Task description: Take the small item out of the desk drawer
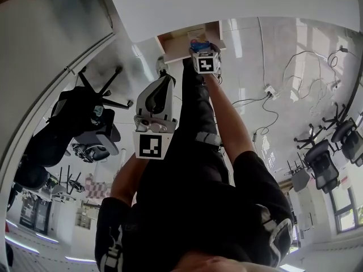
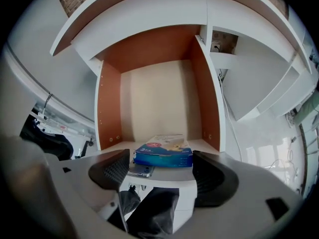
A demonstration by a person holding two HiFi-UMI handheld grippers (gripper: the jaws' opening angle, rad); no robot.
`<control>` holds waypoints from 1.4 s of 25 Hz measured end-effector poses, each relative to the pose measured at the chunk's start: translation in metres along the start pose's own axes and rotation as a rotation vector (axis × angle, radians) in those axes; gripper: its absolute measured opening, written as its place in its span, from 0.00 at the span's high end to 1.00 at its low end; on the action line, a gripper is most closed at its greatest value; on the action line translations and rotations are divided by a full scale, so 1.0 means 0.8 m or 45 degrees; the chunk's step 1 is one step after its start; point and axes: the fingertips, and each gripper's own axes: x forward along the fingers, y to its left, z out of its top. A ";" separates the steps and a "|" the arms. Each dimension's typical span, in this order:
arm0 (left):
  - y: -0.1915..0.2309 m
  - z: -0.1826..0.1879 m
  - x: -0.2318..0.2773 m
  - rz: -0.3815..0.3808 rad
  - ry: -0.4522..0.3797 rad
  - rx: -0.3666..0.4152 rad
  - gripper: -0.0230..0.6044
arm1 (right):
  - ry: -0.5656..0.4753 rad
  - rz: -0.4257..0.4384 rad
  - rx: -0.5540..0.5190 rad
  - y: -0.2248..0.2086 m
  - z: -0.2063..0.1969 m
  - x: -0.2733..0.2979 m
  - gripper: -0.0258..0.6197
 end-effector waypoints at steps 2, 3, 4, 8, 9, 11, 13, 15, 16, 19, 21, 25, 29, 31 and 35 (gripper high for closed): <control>0.000 -0.002 0.004 0.002 0.005 -0.002 0.95 | 0.024 -0.007 0.006 0.000 -0.002 0.005 0.38; 0.000 -0.004 0.006 0.002 0.008 -0.003 0.95 | 0.033 -0.014 0.010 0.000 -0.003 0.008 0.38; 0.001 -0.004 0.006 0.004 0.010 -0.002 0.95 | 0.038 -0.025 0.011 -0.002 -0.003 0.010 0.38; 0.005 -0.007 0.006 0.014 0.001 0.002 0.95 | 0.037 -0.068 0.014 -0.006 -0.002 0.015 0.38; 0.005 -0.009 0.005 0.016 0.006 0.002 0.95 | 0.037 -0.072 0.014 -0.006 -0.002 0.015 0.38; 0.006 -0.011 0.003 0.018 0.019 0.000 0.95 | 0.042 -0.075 0.014 -0.006 -0.003 0.015 0.38; 0.006 -0.009 0.000 0.022 0.017 0.002 0.95 | 0.053 -0.070 0.016 -0.004 -0.003 0.014 0.38; 0.006 -0.007 -0.003 0.026 0.009 0.001 0.95 | 0.059 -0.068 0.015 -0.006 -0.004 0.014 0.38; 0.005 -0.006 -0.005 0.027 0.008 -0.001 0.95 | 0.060 -0.069 0.014 -0.008 -0.004 0.014 0.38; 0.006 -0.001 -0.013 0.033 -0.004 0.012 0.95 | 0.046 -0.063 0.026 -0.012 -0.001 0.008 0.38; 0.009 0.004 -0.024 0.043 -0.018 0.017 0.95 | 0.035 -0.055 0.048 -0.009 -0.001 0.000 0.38; 0.010 0.016 -0.062 0.052 -0.026 -0.007 0.95 | -0.028 -0.062 0.061 0.004 -0.007 -0.036 0.38; 0.012 0.037 -0.109 0.037 -0.081 -0.011 0.95 | -0.137 -0.091 0.060 0.029 0.005 -0.099 0.38; 0.013 0.048 -0.136 0.022 -0.119 -0.012 0.95 | -0.143 -0.086 0.081 0.045 -0.003 -0.127 0.38; 0.011 0.066 -0.191 -0.011 -0.189 -0.032 0.95 | -0.248 -0.070 0.073 0.076 -0.001 -0.205 0.38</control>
